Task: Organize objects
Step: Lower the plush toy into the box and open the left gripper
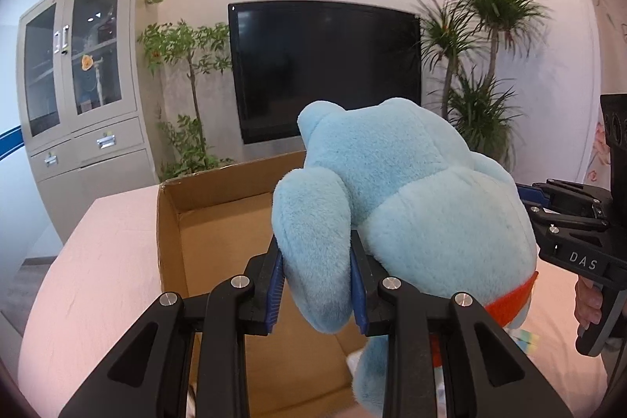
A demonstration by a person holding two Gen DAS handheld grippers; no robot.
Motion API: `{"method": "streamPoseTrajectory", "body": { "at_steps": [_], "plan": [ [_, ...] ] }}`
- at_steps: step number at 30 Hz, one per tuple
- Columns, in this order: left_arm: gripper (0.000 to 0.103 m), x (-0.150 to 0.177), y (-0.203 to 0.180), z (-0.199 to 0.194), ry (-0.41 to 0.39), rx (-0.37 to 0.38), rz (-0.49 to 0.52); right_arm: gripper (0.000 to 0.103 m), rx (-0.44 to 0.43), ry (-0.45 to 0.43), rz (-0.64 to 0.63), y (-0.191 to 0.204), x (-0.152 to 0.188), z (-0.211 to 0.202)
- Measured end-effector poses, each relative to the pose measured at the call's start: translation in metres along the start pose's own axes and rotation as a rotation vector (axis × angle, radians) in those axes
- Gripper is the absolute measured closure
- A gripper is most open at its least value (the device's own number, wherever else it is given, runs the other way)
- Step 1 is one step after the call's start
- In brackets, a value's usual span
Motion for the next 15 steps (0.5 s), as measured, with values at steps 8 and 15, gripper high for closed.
{"method": "streamPoseTrajectory", "body": {
  "at_steps": [8,15],
  "plan": [
    [0.078,0.005,0.020,0.081,0.090,-0.062,0.010,0.078,0.031,0.126,0.007,-0.013,-0.003,0.082],
    [0.078,0.084,0.030,0.185,0.447,-0.063,-0.031,0.076,0.067,0.473,-0.003,-0.018,0.060,0.169]
  ]
}}
Point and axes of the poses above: each gripper's, at about its wrist camera, not at the fingertips, and z roughly the way its jaws point, y to its left, x to its underside, the point moved 10 cm from there along z, roughly the way its jaws point, and after that the axes turned 12 degrees about y, right-handed, at the moved point
